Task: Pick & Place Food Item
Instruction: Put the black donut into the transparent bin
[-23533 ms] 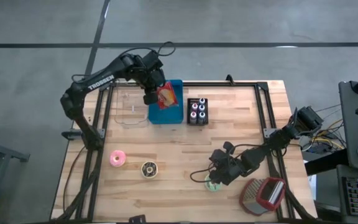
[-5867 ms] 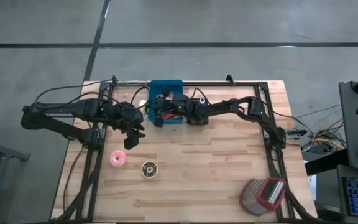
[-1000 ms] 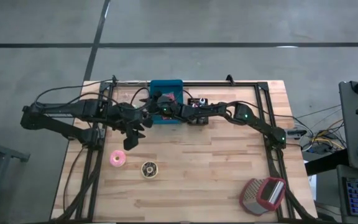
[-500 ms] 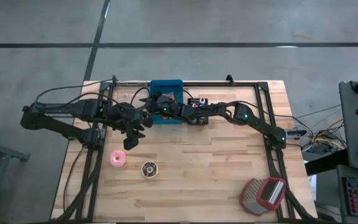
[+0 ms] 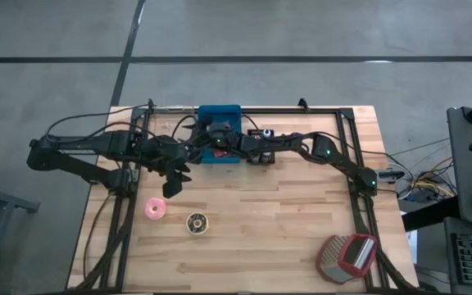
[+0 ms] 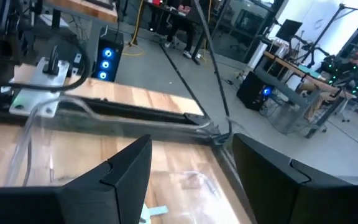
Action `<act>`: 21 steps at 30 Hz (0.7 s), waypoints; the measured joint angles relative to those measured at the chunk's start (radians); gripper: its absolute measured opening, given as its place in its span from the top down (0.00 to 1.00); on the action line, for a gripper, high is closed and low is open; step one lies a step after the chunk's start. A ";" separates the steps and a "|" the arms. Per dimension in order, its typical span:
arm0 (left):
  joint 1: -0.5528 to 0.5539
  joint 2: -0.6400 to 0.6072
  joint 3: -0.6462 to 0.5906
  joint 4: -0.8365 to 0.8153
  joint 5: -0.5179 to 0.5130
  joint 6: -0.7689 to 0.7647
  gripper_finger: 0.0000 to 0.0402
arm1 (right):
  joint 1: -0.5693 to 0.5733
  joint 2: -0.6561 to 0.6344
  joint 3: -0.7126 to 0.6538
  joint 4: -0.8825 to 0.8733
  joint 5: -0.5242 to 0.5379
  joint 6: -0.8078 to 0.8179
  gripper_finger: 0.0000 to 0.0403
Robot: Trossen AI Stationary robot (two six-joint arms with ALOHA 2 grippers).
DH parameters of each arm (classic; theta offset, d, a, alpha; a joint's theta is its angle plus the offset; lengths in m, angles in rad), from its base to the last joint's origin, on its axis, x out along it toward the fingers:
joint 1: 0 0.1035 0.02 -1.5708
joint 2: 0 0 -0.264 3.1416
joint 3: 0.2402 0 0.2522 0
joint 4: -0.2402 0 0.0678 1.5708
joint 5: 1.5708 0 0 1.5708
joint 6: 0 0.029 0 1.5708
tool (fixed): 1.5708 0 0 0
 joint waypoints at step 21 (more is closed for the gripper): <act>0.001 0.001 0.000 0.003 -0.003 -0.003 0.60 | -0.017 -0.238 -0.059 -0.479 -0.014 0.053 0.45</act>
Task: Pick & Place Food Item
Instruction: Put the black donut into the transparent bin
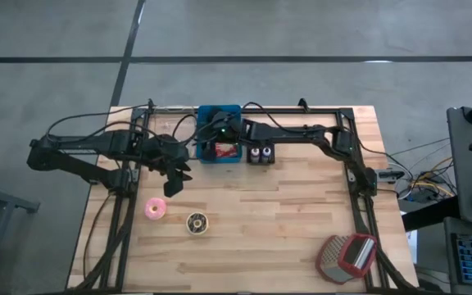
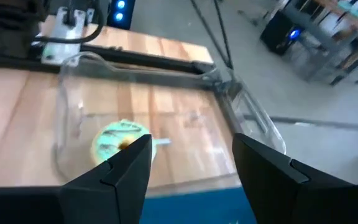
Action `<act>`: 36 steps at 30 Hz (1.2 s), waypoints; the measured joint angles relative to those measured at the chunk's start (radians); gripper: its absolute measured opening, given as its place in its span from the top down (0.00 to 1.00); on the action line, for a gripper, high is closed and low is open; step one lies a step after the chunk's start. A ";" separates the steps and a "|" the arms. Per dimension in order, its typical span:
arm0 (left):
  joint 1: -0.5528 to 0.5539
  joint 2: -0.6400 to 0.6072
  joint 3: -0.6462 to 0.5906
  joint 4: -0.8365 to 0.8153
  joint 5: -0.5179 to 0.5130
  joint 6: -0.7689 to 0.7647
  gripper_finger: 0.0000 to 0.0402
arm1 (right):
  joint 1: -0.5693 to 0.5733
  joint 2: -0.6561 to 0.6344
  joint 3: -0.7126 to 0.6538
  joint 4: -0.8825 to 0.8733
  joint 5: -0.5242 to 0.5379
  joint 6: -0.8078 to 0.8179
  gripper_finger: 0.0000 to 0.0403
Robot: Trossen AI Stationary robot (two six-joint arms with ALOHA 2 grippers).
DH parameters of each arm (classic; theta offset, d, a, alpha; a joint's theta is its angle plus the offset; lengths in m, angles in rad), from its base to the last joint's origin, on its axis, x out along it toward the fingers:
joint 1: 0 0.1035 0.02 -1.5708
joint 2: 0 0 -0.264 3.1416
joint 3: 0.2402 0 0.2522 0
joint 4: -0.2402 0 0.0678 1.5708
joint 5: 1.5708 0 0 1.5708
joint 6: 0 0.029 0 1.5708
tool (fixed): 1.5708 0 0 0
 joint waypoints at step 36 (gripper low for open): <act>0.000 0.004 0.000 0.006 0.003 0.000 0.60 | 0.235 -0.788 -1.007 0.119 0.162 0.286 0.45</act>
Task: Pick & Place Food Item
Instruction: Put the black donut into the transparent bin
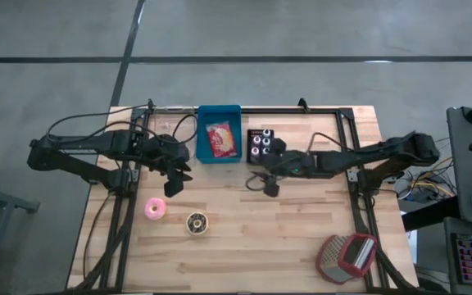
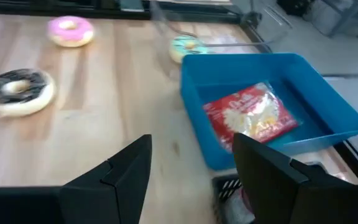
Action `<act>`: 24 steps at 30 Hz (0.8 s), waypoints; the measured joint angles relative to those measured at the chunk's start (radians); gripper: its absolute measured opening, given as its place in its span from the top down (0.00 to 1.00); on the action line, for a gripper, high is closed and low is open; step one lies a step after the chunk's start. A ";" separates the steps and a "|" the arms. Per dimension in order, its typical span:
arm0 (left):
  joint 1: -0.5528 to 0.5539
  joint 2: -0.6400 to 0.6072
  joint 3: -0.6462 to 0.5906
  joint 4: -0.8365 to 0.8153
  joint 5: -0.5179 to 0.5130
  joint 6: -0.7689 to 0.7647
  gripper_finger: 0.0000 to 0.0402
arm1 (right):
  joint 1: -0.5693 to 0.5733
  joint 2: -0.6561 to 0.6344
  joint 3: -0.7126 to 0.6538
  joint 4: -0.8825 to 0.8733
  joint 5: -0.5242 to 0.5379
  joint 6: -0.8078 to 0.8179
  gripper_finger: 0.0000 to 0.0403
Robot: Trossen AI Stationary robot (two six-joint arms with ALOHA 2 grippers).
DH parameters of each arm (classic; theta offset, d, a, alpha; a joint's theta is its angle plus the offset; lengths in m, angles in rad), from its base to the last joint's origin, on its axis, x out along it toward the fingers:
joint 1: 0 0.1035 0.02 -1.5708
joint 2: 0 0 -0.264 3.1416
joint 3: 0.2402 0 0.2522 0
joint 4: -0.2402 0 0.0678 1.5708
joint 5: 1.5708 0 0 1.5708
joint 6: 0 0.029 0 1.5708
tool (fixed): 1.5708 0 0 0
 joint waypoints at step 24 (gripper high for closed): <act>0.000 0.016 0.000 0.002 0.000 0.000 0.60 | 0.059 -0.336 -0.362 0.360 -0.103 -0.112 0.45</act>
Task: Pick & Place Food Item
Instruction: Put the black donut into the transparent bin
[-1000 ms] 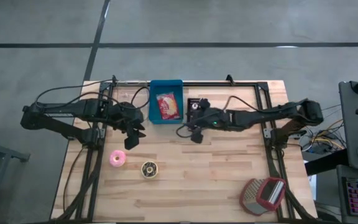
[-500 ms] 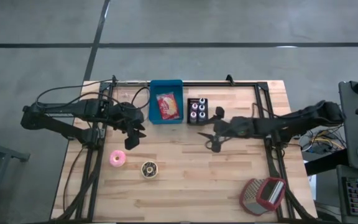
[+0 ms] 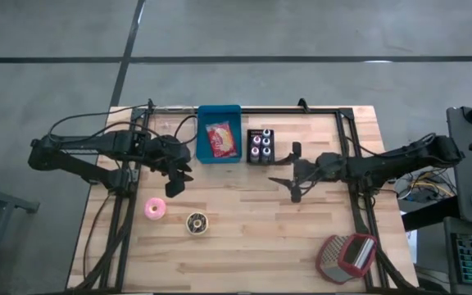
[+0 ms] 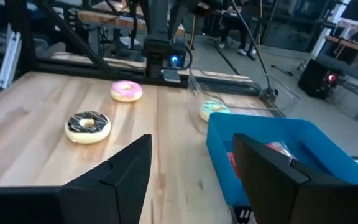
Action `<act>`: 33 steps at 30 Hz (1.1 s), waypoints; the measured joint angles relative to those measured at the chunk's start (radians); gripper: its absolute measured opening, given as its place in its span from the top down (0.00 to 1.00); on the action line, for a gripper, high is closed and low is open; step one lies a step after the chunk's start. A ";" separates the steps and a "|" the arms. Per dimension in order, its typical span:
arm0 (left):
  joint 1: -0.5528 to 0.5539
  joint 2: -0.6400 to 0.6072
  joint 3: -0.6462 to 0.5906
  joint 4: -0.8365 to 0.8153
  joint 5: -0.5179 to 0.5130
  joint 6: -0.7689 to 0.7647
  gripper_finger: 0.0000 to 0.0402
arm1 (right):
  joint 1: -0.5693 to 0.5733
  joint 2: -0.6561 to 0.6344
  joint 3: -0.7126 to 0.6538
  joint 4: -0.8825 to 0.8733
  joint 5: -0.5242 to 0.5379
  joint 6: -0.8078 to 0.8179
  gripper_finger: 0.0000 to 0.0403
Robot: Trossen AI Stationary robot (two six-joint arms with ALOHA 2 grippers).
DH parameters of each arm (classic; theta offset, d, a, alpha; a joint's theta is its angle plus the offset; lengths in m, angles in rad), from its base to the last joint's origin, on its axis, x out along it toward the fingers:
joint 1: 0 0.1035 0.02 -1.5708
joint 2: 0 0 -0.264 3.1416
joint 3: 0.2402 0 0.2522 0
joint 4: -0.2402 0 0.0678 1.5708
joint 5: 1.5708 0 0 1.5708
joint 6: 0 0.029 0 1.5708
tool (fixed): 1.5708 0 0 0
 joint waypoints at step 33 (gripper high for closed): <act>0.000 0.000 0.000 0.003 -0.015 0.104 0.60 | 0.000 -0.001 0.001 0.001 0.003 0.009 0.45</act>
